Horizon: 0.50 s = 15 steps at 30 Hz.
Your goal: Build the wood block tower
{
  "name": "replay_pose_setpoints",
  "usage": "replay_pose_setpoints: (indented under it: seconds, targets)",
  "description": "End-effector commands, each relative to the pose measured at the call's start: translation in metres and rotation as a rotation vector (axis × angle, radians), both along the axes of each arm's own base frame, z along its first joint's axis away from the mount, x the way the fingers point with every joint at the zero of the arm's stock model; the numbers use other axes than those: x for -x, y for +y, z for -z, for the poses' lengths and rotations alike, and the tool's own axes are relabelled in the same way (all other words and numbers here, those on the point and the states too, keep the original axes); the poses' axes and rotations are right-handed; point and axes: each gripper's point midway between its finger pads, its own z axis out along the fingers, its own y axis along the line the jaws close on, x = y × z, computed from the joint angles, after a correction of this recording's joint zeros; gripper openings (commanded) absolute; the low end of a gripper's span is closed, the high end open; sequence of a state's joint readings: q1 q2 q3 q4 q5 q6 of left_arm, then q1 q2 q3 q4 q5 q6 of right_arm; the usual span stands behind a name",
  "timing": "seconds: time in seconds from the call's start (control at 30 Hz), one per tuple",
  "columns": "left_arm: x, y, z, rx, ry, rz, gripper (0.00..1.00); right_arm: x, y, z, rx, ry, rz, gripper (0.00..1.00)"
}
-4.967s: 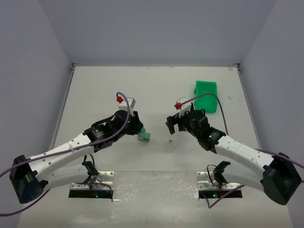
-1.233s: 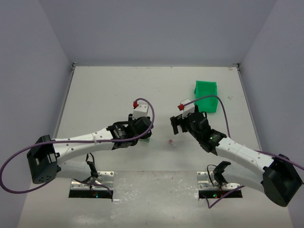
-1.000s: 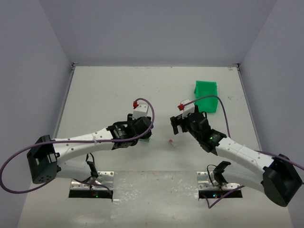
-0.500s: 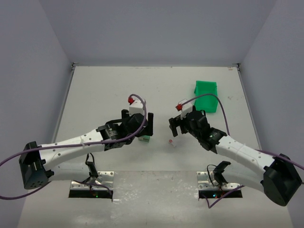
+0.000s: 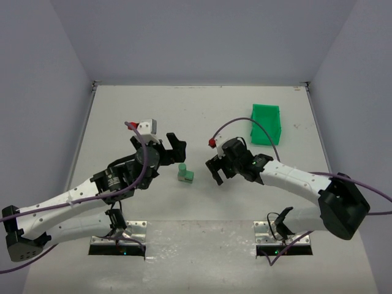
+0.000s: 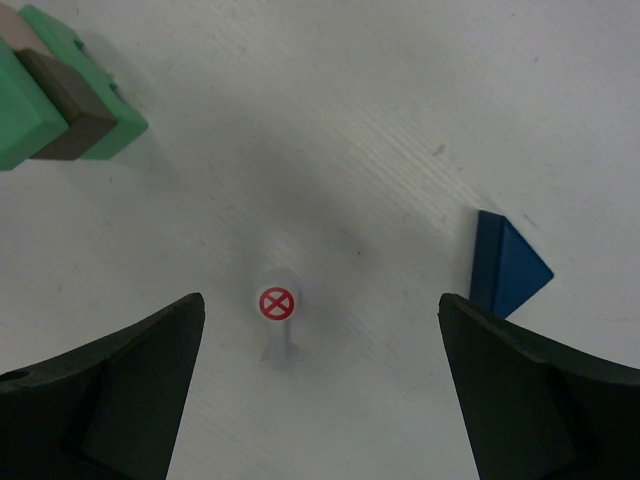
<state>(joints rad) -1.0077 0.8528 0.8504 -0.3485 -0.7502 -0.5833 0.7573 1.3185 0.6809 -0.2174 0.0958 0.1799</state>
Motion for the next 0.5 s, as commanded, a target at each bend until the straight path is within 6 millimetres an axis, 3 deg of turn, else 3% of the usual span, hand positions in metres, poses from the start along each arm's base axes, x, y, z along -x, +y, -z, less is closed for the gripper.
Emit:
replay_pose_setpoints:
  seconds: [0.0,0.1,0.3,0.47]
  targets:
    - [-0.007,0.022,0.014,0.027,0.016,-0.082,1.00,0.007,0.010,0.010,0.105,0.030,-0.038,0.96]
    - [-0.006,0.029,0.024,0.025,0.031,-0.095,1.00,0.012,0.009,0.027,0.189,0.062,-0.043,0.89]
    - [-0.005,0.033,0.026,0.034,0.026,-0.101,1.00,0.012,0.016,0.040,0.235,0.077,-0.051,0.76]
    - [-0.005,0.032,0.028,0.030,0.033,-0.097,1.00,0.013,0.018,0.045,0.225,0.084,-0.049,0.50]
